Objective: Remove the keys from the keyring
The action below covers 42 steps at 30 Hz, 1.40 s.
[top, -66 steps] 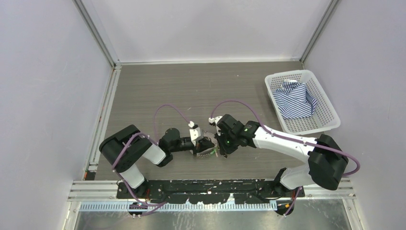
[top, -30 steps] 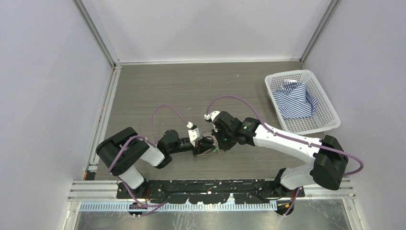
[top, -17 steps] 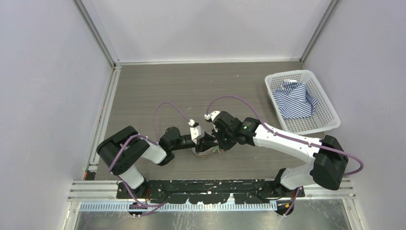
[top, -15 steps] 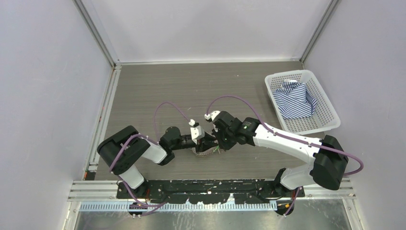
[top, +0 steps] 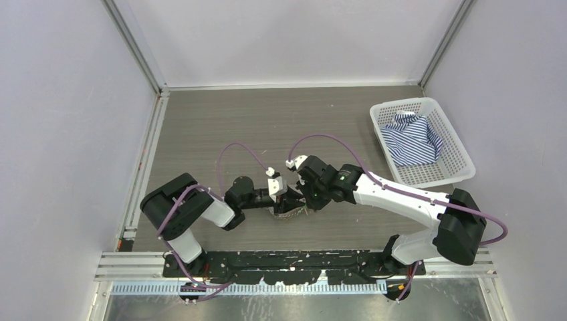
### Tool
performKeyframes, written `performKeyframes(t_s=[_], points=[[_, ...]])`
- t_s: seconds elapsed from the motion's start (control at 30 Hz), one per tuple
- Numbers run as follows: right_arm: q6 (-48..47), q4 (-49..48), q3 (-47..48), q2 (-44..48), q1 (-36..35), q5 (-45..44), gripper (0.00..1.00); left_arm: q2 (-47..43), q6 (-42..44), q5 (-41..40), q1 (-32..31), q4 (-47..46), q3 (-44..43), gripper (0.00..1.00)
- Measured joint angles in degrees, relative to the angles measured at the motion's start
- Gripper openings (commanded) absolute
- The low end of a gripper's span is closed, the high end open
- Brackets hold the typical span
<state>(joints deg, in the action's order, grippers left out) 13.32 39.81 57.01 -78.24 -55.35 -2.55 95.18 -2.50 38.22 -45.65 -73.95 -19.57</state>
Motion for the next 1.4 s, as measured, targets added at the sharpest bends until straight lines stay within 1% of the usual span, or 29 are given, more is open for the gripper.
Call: performKeyframes(t_s=[0.3, 0.5, 0.6, 0.73, 0.77, 1.4], points=[[0.04, -0.26, 0.0, 0.07, -0.04, -0.15, 0.01, 1.14, -0.02, 0.46, 0.0, 0.11, -0.02, 0.27], [0.04, -0.33, -0.02, 0.5, -0.04, -0.15, 0.01, 1.33, -0.09, 0.63, -0.02, 0.07, -0.28, 0.22], [0.04, -0.31, -0.02, 0.63, -0.04, -0.15, 0.01, 1.77, -0.15, 0.7, -0.04, -0.02, -0.68, 0.17], [0.04, -0.33, -0.09, 0.63, -0.04, -0.17, 0.01, 2.34, -0.48, 0.7, -0.07, -0.37, -0.98, 0.02], [0.07, -0.31, -0.15, 0.63, -0.04, -0.17, 0.01, 2.45, -0.57, 0.83, -0.07, -0.39, -0.98, 0.01], [1.27, -0.98, -4.17, 3.63, -0.04, -1.22, 0.01, 2.62, -2.21, -0.87, -0.48, -3.32, 0.57, 0.0]])
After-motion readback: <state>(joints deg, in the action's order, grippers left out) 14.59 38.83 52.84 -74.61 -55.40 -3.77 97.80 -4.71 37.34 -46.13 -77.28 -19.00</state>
